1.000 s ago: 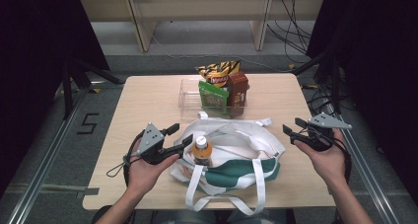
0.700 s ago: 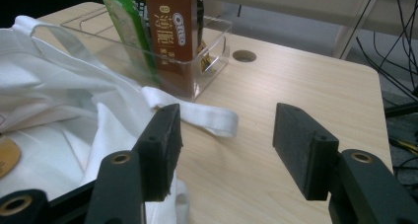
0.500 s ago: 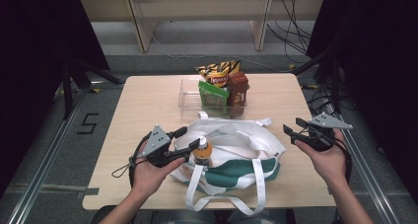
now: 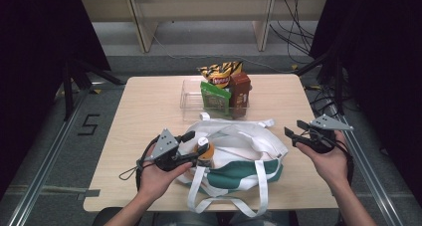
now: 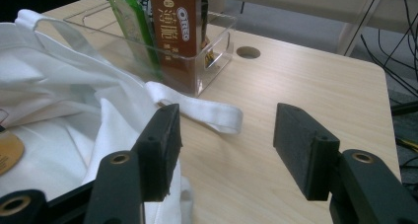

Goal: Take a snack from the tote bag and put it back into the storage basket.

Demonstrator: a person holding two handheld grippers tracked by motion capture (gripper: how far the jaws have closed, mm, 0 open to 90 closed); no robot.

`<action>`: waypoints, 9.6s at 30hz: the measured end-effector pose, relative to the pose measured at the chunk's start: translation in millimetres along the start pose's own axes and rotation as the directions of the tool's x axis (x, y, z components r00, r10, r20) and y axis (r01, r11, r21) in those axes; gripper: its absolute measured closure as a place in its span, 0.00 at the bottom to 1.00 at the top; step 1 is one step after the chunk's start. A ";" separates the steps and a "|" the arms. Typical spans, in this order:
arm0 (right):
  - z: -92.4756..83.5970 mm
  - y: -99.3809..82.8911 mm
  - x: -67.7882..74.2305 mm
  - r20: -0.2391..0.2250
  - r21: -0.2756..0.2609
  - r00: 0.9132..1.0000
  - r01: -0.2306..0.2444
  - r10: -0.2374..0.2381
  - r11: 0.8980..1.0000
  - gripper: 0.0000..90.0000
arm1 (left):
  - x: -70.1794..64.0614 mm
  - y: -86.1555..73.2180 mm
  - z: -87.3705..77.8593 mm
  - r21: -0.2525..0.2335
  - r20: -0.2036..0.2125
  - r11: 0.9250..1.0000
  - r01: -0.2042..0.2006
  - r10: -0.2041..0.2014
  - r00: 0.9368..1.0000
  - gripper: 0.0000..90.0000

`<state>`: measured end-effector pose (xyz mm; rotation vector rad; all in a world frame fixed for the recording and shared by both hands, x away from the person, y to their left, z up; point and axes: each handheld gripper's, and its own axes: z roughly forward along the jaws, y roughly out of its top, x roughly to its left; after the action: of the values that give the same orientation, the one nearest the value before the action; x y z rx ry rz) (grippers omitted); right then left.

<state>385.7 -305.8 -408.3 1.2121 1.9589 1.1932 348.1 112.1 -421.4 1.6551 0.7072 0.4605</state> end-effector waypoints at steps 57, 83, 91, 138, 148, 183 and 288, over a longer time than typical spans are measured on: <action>1.6 -3.1 -1.3 -0.004 0.022 1.000 -0.001 0.001 1.000 0.48 | -3.7 2.1 2.1 -0.031 -0.015 0.999 -0.018 0.017 1.000 0.65; 1.4 -5.3 -1.3 0.010 0.008 1.000 -0.029 0.029 1.000 0.48 | 0.9 36.4 -0.2 -0.103 -0.031 0.993 -0.050 0.047 0.998 0.65; 1.6 -5.8 -3.2 0.011 0.015 1.000 -0.021 0.021 1.000 0.48 | 2.0 48.7 1.1 -0.127 -0.034 0.990 -0.059 0.055 0.998 0.65; 0.3 -6.2 -5.6 0.020 0.021 0.999 -0.031 0.031 0.999 0.48 | 13.7 82.4 11.4 -0.187 -0.063 0.977 -0.106 0.096 0.993 0.66; 0.8 -6.4 -5.5 0.019 0.020 0.999 -0.030 0.030 0.999 0.48 | 16.9 89.6 12.6 -0.204 -0.071 0.973 -0.112 0.099 0.993 0.66; 2.9 -8.0 -5.2 0.022 0.001 0.999 -0.032 0.032 0.999 0.48 | 29.3 111.0 14.6 -0.231 -0.101 0.963 -0.136 0.116 0.988 0.66; 6.4 -11.8 -9.6 0.006 0.032 1.000 -0.028 0.028 0.999 0.48 | 111.9 126.0 57.2 -0.229 -0.234 0.966 -0.120 0.065 0.970 0.66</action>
<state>390.1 -314.3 -421.8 1.2613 1.9705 1.1749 492.4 133.2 -319.3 1.4226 0.7102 0.7810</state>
